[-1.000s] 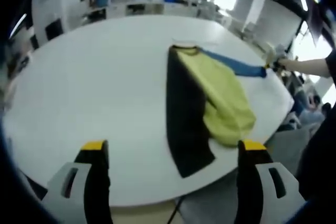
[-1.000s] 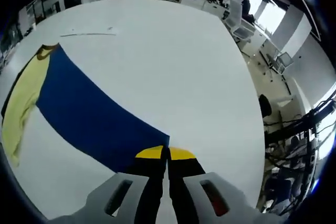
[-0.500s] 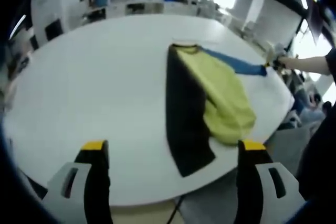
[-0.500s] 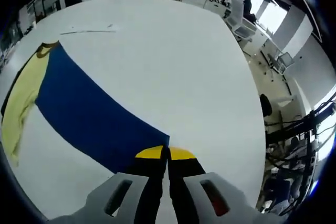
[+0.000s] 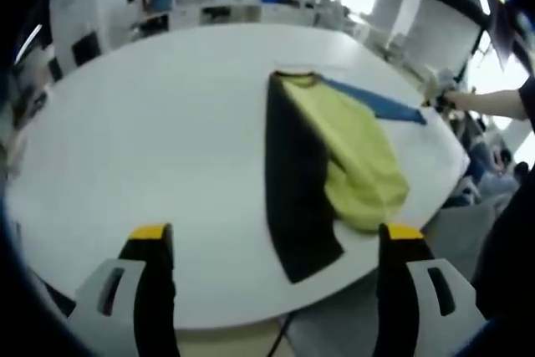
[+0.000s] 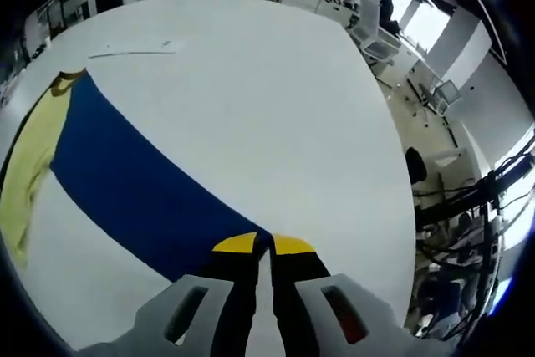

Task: Fold the garment on the visible template until the final outline fits inside the template.

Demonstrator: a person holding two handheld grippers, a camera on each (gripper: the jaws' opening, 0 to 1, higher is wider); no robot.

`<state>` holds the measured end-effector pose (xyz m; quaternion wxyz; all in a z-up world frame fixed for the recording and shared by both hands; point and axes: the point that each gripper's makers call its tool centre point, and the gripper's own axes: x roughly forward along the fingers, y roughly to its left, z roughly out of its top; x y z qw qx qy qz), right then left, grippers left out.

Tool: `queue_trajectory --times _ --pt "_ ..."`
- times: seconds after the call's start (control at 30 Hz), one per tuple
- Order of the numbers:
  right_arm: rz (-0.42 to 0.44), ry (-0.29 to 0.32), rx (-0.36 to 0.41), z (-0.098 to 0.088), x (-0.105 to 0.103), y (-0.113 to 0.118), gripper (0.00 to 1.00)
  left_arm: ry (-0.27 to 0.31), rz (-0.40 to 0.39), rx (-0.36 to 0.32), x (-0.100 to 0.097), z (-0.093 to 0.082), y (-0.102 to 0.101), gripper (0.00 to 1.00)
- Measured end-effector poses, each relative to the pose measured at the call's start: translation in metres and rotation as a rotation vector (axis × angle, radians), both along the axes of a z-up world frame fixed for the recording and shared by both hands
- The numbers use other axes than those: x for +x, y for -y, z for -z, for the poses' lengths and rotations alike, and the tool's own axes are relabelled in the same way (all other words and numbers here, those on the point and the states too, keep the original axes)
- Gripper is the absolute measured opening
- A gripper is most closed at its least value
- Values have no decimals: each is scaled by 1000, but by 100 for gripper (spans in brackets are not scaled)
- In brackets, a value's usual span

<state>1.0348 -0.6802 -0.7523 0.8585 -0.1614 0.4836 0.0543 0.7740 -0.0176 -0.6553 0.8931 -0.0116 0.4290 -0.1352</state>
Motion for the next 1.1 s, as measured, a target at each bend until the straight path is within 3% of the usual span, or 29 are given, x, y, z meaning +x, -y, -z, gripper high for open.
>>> queue_trajectory --times 0.47,0.63,0.9,1.1 --pt "8 59 16 -27 -7 -4 12 30 19 -8 5 -9 4 98" --pt "-9 117 54 -57 -19 -34 17 43 28 -12 5 -13 5 98" --pt "-64 155 89 -87 -41 -72 25 57 43 -33 -2 -14 8 98" --pt "-178 187 54 -112 -58 -97 34 79 50 -55 -1 -17 8 98"
